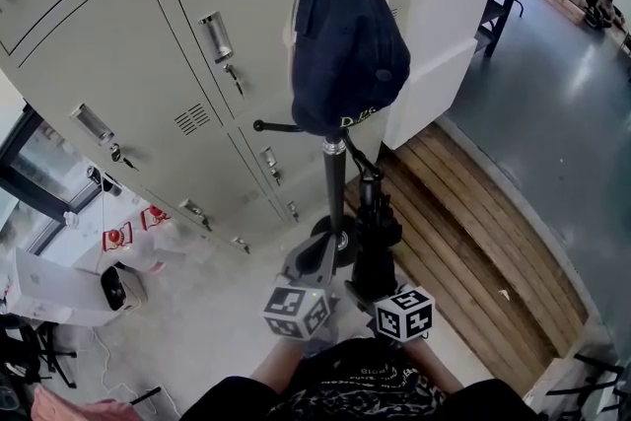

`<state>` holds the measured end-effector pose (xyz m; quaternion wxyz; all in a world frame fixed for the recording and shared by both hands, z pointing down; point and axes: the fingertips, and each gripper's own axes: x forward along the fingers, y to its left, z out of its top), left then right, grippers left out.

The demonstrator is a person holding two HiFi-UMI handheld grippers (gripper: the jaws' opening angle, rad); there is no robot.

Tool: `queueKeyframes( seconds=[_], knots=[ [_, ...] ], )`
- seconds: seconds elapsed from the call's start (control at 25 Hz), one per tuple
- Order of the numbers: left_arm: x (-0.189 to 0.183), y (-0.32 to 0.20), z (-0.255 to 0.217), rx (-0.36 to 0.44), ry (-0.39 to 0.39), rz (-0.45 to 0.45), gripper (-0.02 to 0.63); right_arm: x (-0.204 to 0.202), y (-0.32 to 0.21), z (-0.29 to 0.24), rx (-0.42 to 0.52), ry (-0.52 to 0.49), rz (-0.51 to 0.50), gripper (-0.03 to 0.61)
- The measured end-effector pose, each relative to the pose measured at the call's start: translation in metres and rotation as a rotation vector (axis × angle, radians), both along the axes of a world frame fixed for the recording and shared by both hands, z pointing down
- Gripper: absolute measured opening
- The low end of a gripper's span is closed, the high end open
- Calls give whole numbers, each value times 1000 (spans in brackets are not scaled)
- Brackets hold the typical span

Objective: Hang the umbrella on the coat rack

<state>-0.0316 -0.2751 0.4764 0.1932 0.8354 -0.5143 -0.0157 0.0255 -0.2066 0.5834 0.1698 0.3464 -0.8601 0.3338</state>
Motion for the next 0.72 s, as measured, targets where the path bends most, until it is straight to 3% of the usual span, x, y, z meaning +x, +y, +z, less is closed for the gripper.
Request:
queueKeyframes(
  seconds=[0.72],
  knots=[
    [-7, -9, 11, -32, -8, -10, 9, -9, -23, 19, 10, -8, -30, 265]
  ],
)
